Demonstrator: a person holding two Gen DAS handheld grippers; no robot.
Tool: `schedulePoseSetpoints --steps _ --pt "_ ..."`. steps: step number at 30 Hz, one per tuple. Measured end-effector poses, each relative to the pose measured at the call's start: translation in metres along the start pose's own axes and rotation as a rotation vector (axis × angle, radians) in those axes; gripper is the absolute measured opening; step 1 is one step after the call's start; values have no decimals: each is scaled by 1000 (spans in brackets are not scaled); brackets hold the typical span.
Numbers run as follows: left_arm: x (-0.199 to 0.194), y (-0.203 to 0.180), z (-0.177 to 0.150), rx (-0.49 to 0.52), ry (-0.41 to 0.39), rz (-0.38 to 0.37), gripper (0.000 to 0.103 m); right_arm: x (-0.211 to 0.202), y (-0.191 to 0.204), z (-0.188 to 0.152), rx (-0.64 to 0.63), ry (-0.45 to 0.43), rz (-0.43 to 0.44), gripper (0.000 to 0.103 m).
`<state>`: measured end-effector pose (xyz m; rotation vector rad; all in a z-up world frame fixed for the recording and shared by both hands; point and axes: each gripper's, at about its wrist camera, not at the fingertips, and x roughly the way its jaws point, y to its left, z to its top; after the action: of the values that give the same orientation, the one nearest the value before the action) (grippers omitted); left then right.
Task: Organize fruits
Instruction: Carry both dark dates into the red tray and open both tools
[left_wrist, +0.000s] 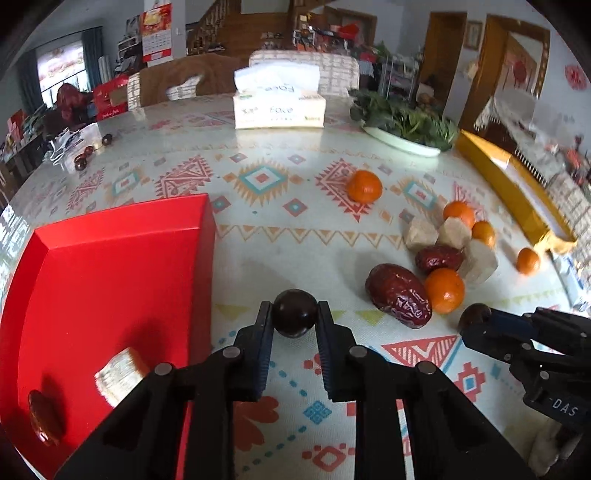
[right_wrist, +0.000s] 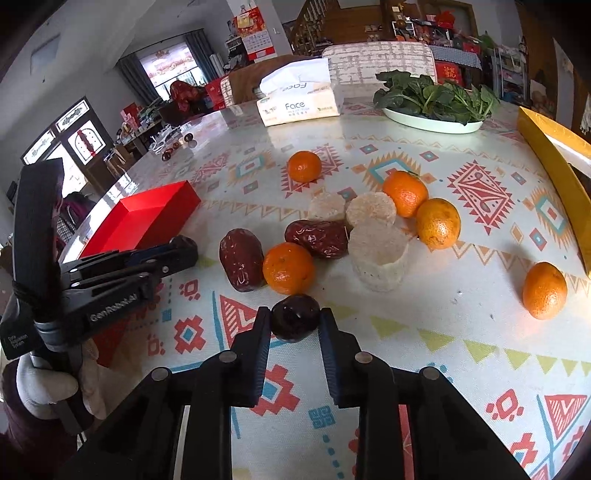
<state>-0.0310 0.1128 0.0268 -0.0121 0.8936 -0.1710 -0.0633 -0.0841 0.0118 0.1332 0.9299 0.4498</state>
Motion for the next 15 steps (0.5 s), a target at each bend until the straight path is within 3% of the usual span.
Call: schedulePoseSetpoints --steps 9,15 --pt "-57 33 -6 -111 -119 -72 22 -30 0 -1 47 -71 39 28" --pt "-76 85 -12 -209 -151 -20 22 -46 19 11 61 -98 107 28"
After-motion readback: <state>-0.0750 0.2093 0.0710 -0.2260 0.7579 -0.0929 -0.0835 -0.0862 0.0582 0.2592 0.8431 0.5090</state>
